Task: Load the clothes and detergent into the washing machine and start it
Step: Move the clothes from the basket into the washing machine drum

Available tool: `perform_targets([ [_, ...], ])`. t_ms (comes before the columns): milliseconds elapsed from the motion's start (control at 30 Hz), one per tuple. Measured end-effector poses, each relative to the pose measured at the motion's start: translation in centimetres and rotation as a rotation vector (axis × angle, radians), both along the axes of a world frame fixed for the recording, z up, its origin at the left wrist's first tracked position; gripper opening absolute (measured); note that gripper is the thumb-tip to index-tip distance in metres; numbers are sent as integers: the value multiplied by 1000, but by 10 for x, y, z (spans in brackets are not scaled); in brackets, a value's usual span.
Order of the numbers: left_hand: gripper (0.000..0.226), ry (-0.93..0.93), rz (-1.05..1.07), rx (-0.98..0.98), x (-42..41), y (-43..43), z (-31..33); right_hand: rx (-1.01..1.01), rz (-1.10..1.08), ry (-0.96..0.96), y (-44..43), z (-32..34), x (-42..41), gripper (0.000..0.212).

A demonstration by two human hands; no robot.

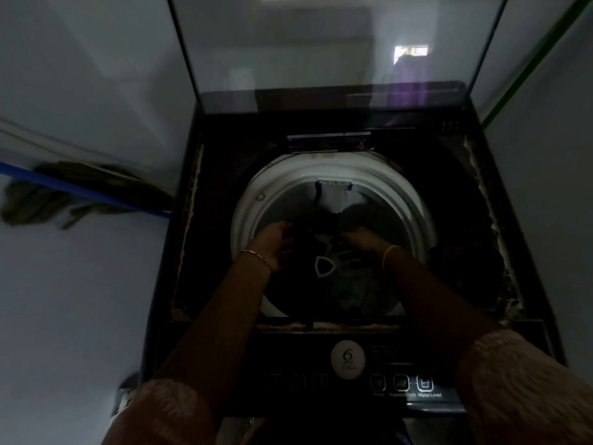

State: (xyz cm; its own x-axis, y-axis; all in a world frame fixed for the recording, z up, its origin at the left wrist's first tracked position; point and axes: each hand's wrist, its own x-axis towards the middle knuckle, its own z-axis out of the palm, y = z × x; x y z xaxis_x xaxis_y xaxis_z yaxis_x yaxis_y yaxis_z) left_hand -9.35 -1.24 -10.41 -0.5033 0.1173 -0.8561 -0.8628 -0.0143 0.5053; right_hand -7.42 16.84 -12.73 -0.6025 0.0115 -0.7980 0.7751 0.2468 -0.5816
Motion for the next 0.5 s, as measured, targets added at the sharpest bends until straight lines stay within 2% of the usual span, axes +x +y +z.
perform_targets([
  [133, 20, 60, 7, 93, 4, 14, 15, -229, -255, 20, 7, 24, 0, 18],
  [233, 21, 141, 14, 192, 8, 40, 32, -436, -426, 86, 25, 50, 5, 21],
  [500, 24, 255, -142, 456, 35, 159, 94, -533, -693, 376, 143, 118, 60, 26],
])
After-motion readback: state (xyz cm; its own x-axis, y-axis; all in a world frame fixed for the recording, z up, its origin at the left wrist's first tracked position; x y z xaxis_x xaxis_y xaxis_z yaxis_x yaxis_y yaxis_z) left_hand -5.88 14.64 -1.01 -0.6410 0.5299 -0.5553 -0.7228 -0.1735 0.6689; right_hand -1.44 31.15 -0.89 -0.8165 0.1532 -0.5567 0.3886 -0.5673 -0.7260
